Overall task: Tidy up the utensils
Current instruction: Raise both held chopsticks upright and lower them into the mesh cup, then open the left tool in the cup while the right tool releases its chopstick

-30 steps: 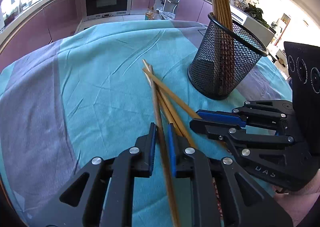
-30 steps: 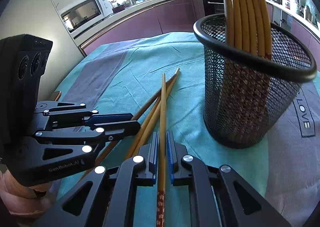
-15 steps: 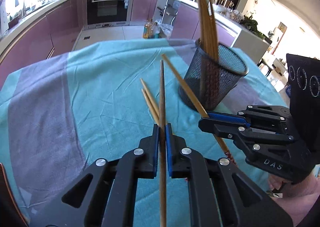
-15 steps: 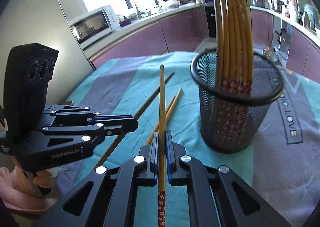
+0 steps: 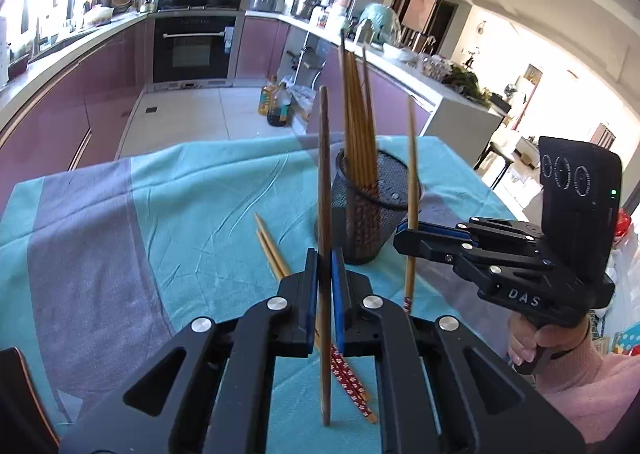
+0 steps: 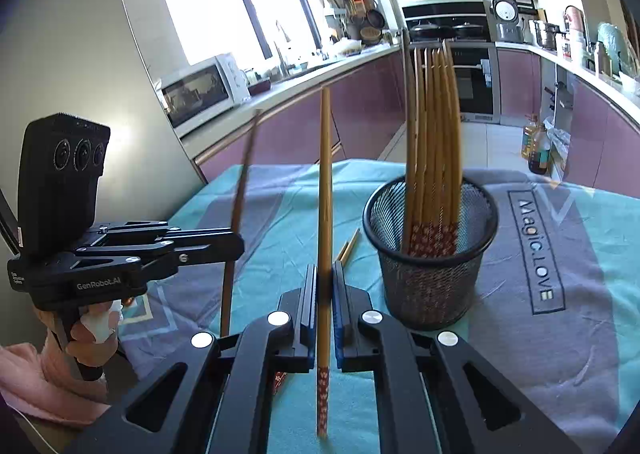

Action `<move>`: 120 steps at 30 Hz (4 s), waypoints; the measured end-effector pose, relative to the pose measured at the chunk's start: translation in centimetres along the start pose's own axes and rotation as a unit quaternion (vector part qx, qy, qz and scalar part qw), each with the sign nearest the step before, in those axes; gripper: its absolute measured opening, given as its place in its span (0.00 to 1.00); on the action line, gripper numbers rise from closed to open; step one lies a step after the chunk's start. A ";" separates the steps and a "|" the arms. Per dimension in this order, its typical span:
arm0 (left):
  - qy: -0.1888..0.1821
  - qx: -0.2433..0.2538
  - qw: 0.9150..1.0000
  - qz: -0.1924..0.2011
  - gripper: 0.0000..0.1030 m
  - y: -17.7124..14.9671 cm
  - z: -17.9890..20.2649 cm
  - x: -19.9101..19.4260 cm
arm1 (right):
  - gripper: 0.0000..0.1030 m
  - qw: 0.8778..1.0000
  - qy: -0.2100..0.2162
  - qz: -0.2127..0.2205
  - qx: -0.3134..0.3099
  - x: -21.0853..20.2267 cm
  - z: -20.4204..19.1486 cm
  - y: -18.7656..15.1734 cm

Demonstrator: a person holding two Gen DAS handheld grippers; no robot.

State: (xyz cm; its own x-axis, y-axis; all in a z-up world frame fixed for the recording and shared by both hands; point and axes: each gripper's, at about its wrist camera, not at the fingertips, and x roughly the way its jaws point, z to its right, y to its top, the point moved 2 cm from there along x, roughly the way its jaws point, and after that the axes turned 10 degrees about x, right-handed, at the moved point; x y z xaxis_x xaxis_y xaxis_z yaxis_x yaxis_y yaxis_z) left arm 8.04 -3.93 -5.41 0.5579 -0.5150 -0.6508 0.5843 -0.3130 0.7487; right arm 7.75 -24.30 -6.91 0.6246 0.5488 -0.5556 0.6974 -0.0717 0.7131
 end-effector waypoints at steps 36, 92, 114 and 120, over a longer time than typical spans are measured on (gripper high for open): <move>-0.044 0.014 0.993 0.106 0.07 7.8 1.7 -3.1 | 0.06 0.994 -0.019 0.106 -0.024 -6.2 0.7 5.9; -0.001 0.073 0.997 0.036 0.07 10.1 4.0 1.7 | 0.06 0.995 -0.074 0.056 -0.029 -1.6 3.0 8.0; 0.003 0.041 0.999 0.003 0.07 11.5 2.4 4.0 | 0.06 0.996 -0.088 0.018 0.006 1.5 5.2 7.9; -0.001 0.030 0.999 -0.009 0.07 11.2 1.9 4.9 | 0.06 0.996 -0.089 0.016 0.012 1.8 5.5 7.8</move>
State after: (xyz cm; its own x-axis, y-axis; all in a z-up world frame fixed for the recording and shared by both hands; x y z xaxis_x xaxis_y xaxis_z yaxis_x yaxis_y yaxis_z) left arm 16.24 -11.46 -0.01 0.5466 -0.5100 -0.6642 0.5575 -0.3702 0.7431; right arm 16.28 -28.40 -4.65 0.6983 0.3888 -0.6010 0.6822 -0.1074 0.7232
